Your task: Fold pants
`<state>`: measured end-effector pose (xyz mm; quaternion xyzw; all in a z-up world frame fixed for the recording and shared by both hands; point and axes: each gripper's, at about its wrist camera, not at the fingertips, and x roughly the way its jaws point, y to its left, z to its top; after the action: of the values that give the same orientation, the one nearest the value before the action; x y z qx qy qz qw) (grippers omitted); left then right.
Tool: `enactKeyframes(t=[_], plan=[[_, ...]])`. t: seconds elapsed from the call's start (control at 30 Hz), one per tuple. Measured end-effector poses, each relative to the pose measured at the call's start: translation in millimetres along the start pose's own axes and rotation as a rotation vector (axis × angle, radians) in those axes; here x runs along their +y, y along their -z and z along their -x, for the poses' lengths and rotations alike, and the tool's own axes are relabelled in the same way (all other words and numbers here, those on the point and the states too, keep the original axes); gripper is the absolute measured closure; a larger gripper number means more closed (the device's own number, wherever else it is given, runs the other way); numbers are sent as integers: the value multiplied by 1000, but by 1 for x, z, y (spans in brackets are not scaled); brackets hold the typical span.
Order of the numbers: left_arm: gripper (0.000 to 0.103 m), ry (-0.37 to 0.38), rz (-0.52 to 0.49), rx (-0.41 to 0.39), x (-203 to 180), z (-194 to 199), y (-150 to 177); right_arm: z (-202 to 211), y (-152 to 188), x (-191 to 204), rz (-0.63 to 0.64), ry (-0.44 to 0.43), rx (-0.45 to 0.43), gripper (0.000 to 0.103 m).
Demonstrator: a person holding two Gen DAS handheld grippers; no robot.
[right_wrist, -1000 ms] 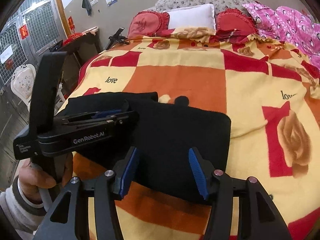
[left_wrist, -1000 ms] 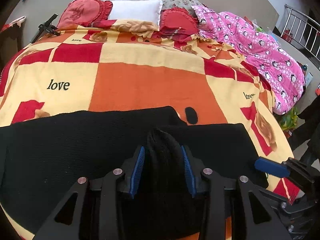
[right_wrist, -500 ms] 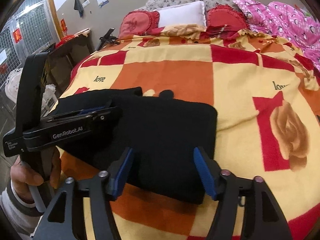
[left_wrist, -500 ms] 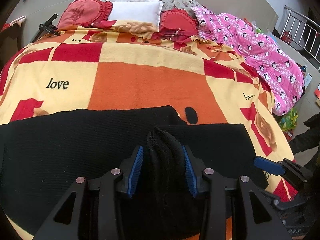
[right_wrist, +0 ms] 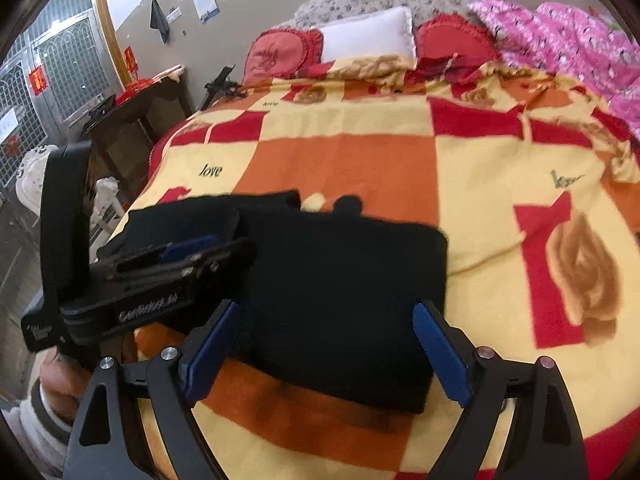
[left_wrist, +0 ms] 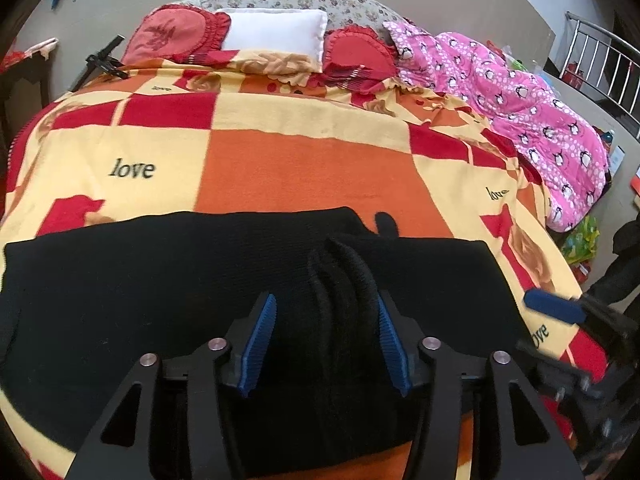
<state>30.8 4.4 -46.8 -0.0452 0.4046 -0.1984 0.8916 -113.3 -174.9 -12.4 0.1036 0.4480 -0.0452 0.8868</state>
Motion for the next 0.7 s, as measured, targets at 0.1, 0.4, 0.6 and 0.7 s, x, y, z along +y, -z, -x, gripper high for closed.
enactKeyframes(t=[0.1, 0.4, 0.6, 0.7], plan=[[48, -3, 8, -4, 3, 4, 2, -2, -5, -1, 3, 30, -13, 14], [48, -4, 7, -12, 10, 15, 5, -36, 5, -9, -13, 139, 13, 3], [48, -11, 1, -33, 14, 30, 8, -29, 2, -25, -119, 104, 12, 3], [48, -12, 7, -51, 18, 39, 9, -4, -5, -15, -67, 138, -63, 2]])
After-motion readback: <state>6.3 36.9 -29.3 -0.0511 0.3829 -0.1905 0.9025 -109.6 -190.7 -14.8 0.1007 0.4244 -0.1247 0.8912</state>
